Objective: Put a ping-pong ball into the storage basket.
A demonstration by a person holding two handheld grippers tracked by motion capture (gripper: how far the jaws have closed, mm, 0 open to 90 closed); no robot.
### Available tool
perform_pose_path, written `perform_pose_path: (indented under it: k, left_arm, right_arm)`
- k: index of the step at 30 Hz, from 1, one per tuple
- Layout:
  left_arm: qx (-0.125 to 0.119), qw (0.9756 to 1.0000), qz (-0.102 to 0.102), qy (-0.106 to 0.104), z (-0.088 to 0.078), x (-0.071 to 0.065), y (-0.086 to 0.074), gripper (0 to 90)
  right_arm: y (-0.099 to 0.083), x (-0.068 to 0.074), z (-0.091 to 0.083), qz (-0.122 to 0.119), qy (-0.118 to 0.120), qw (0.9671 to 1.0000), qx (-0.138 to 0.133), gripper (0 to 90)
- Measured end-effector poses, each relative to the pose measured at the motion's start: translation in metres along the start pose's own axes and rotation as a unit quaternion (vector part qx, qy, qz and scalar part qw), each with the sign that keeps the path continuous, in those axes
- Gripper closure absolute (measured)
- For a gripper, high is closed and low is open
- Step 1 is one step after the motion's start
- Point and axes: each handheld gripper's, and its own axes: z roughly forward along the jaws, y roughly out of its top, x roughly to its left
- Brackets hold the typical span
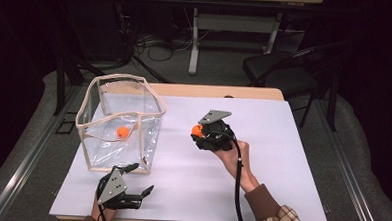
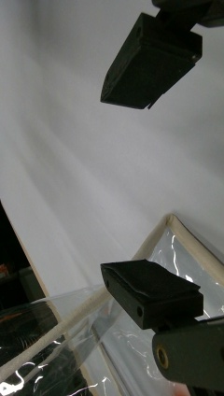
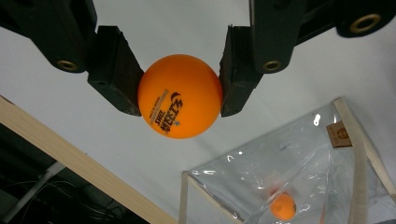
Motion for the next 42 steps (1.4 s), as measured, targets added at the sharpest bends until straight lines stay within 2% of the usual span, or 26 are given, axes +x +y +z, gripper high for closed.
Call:
perform_pose_path:
  k: [42]
  left_arm:
    - [0.000,1.0000,0.001,-0.001,0.000,0.000,0.000,15.9]
  right_arm:
    - [0.041,0.002,0.004,-0.021,0.000,0.9998,-0.005,50.6]
